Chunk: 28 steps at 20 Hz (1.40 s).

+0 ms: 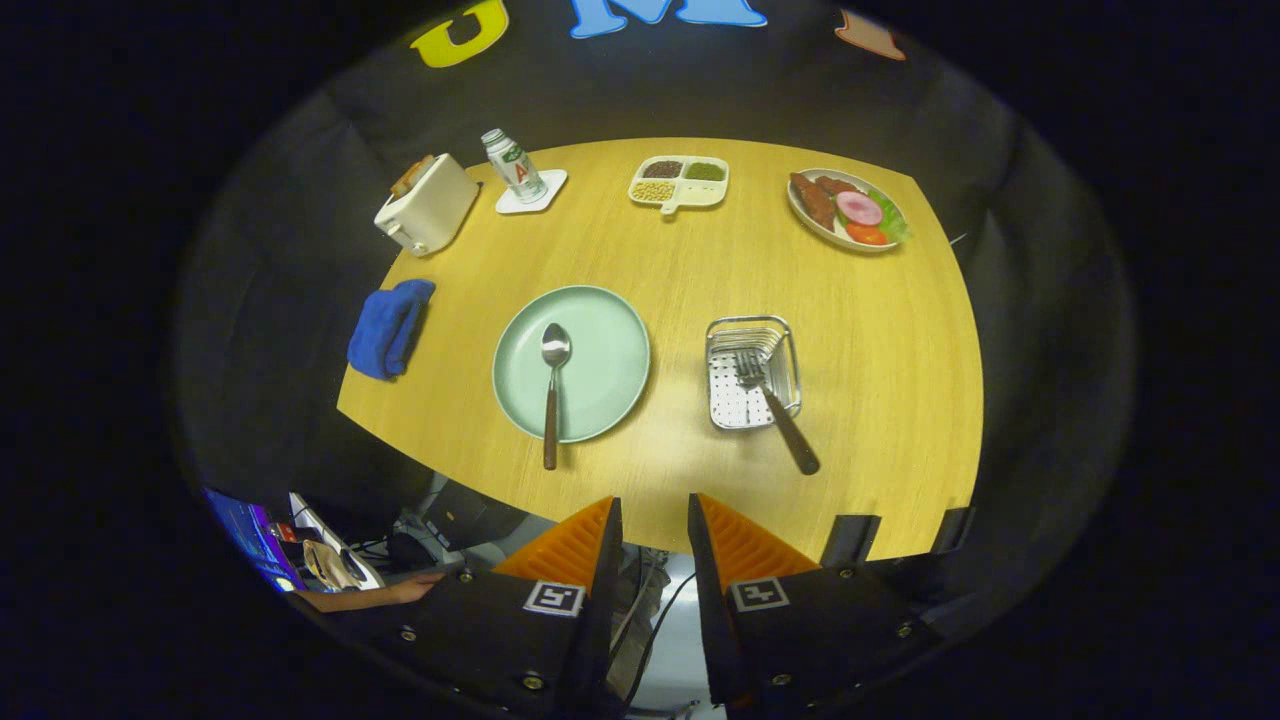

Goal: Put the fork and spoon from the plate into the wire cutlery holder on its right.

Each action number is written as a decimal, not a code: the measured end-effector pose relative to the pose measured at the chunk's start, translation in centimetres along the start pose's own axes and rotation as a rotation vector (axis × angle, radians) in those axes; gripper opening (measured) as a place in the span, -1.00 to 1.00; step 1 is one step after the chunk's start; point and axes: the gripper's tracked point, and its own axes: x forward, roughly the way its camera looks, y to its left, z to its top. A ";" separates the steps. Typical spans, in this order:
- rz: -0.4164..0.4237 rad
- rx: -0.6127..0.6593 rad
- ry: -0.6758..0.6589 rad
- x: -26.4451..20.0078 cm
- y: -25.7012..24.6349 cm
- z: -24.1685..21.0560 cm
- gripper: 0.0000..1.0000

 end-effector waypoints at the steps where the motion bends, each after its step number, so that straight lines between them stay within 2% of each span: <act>1: 0.016 -0.009 0.010 0.7 1.0 -0.4 -0.22; 6: 0.088 -0.014 0.067 4.8 5.6 -1.9 -0.21; 12: 0.102 -0.014 0.159 9.3 7.8 -2.2 -0.21; 21: 0.027 0.005 0.211 15.0 8.5 -1.0 -0.21; 28: 0.015 -0.013 0.261 17.4 9.4 -1.4 -0.21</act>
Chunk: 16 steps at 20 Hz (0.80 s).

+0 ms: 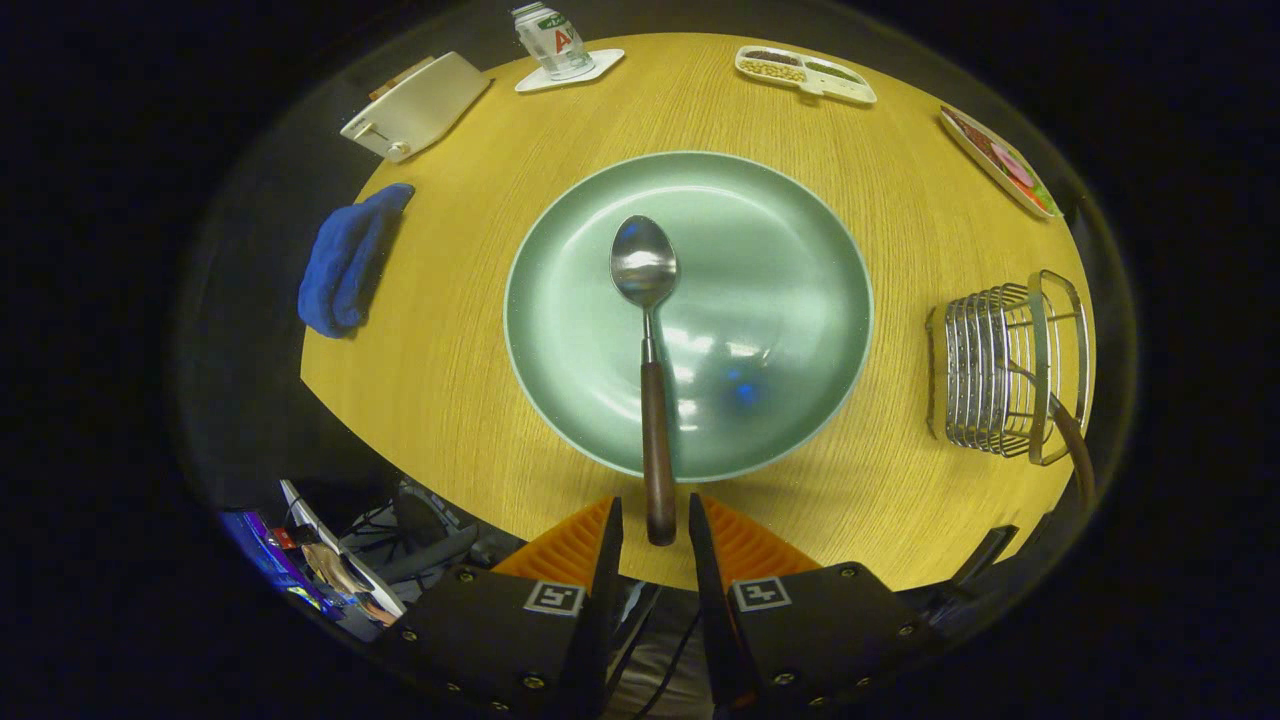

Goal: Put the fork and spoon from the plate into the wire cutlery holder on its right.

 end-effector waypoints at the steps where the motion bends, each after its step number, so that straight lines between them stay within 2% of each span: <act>1: 0.004 0.005 0.006 0.3 0.1 0.0 -0.22; 6: 0.003 0.021 -0.007 1.9 -0.2 0.0 -0.22; 7: 0.012 0.034 -0.004 1.3 -0.2 0.1 -0.52; 8: 0.028 0.030 -0.003 1.0 -0.1 0.0 -0.71; 10: 0.021 0.014 -0.032 0.6 -0.3 0.2 -0.70; 11: 0.012 -0.005 -0.030 0.2 -0.4 0.3 -0.89; 13: 0.018 -0.028 -0.030 -0.1 -0.4 0.2 -0.89; 16: -0.017 -0.111 -0.014 -1.3 -1.3 -0.5 -0.90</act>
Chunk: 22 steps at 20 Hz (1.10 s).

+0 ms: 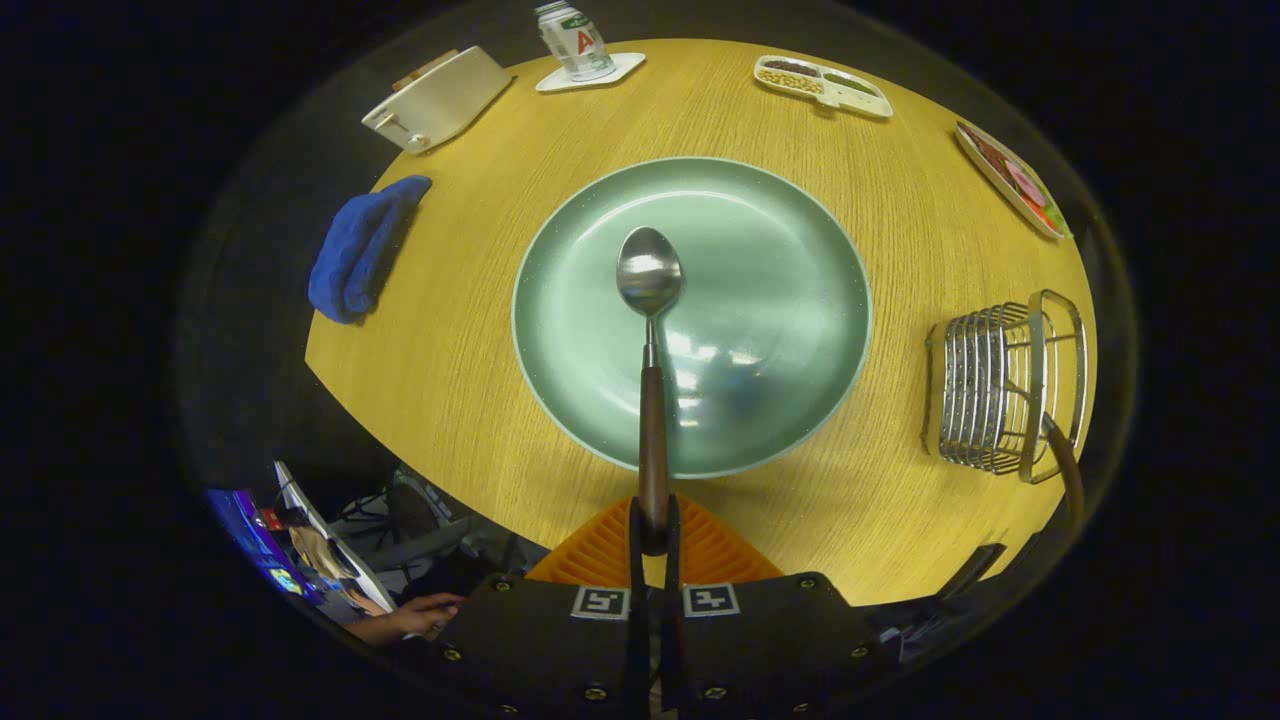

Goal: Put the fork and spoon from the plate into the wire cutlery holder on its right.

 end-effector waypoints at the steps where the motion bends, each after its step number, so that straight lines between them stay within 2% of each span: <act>1: -0.010 -0.031 0.011 -0.7 -0.4 -0.5 -0.90; 7: -0.047 -0.147 0.021 -5.5 -2.9 -1.2 -0.89; 22: 0.003 -0.098 -0.071 -14.8 -6.9 0.3 -0.90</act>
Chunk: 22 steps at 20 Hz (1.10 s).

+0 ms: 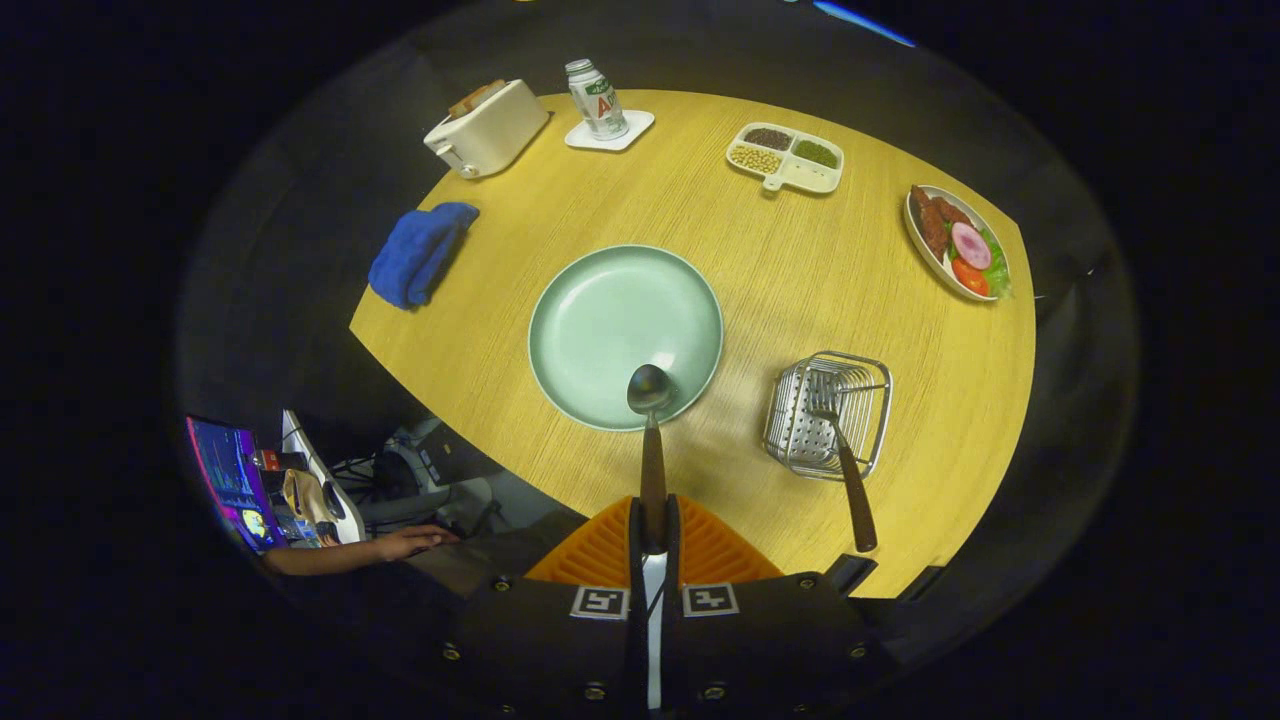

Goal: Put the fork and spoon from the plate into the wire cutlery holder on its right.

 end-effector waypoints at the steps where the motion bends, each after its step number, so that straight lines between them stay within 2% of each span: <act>1: -0.005 0.002 -0.006 -0.6 -0.5 0.0 -0.90; 6: -0.008 0.031 -0.051 -4.2 -2.3 0.2 -0.90; 10: 0.000 0.105 -0.119 -6.3 -3.9 0.3 -0.90; 22: -0.042 0.224 -0.147 -8.4 -9.4 -1.6 -0.90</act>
